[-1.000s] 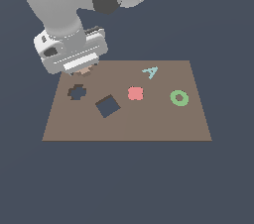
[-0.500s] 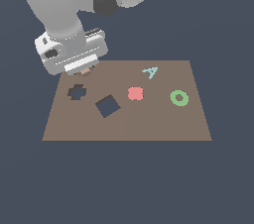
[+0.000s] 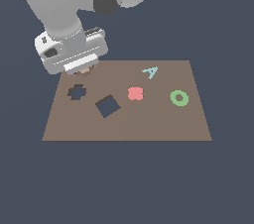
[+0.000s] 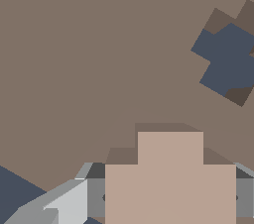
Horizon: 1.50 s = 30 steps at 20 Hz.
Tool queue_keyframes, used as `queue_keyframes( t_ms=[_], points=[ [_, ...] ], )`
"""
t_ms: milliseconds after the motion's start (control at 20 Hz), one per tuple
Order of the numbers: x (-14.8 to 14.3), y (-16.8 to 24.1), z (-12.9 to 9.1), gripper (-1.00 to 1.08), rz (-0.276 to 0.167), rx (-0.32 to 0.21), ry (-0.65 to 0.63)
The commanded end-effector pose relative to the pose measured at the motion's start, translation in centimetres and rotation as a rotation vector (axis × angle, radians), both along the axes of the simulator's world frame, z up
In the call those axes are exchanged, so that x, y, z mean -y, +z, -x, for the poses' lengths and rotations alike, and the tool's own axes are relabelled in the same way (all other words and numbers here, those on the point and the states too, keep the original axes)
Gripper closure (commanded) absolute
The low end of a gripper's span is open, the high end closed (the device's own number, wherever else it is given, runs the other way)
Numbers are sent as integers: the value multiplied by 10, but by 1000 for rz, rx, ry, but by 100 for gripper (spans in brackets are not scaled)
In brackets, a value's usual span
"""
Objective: Insert a designated object into the corresponding slot on a board.
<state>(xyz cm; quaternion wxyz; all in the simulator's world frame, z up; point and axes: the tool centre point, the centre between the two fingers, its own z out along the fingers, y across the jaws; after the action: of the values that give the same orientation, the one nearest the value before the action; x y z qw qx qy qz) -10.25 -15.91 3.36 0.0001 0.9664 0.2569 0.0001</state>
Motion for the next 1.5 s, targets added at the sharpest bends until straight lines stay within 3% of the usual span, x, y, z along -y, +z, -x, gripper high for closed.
queue_keyframes(
  t_ms=[0,450,1100,1450],
  points=[
    [0,0,0,108,0,-1,-3],
    [-3,1,-15,108,0,0,-87],
    [1,5,-69,108,0,0,-385],
    [8,7,-87,108,0,0,-491]
  ],
)
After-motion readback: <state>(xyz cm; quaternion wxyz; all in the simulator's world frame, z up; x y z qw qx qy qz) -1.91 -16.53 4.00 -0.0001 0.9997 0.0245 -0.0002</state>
